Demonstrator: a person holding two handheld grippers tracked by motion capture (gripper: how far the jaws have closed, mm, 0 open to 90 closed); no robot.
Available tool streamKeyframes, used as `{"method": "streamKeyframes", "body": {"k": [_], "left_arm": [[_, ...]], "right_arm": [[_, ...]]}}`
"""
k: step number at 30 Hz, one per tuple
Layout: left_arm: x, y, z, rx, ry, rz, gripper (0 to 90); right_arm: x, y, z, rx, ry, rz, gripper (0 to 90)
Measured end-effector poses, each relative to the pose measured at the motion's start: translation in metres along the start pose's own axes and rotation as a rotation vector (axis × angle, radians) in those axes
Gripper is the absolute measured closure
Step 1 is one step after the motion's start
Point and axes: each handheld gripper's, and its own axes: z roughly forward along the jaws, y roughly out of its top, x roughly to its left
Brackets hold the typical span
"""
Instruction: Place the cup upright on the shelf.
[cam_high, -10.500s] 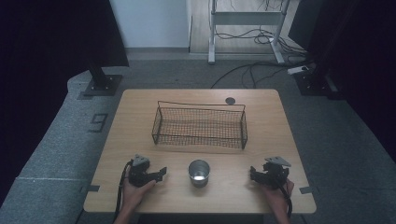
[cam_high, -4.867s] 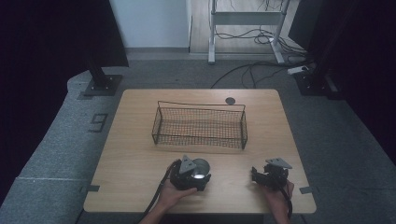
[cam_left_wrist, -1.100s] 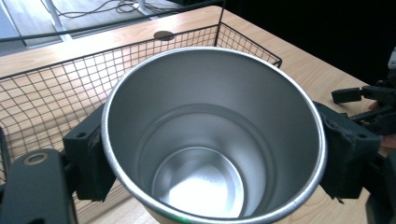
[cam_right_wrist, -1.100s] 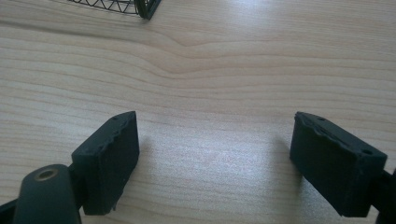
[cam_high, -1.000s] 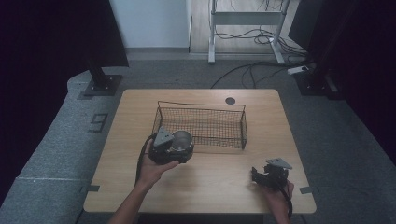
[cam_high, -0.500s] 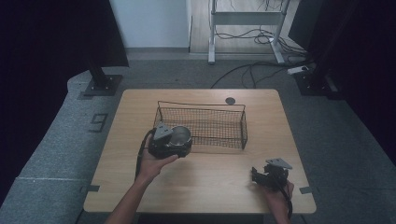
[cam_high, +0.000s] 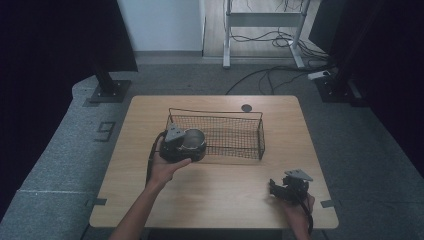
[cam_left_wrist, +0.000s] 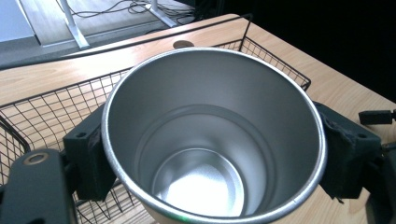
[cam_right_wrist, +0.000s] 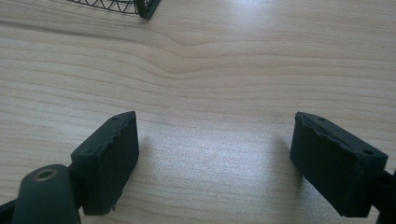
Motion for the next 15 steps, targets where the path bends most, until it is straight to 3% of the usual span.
{"method": "streamKeyframes", "body": {"k": [15], "left_arm": [[0.015,0.016,0.009,0.007,-0.003,-0.017,15.7]], "right_arm": [[0.000,0.000,0.000,0.002,0.002,-0.001,15.4]]}}
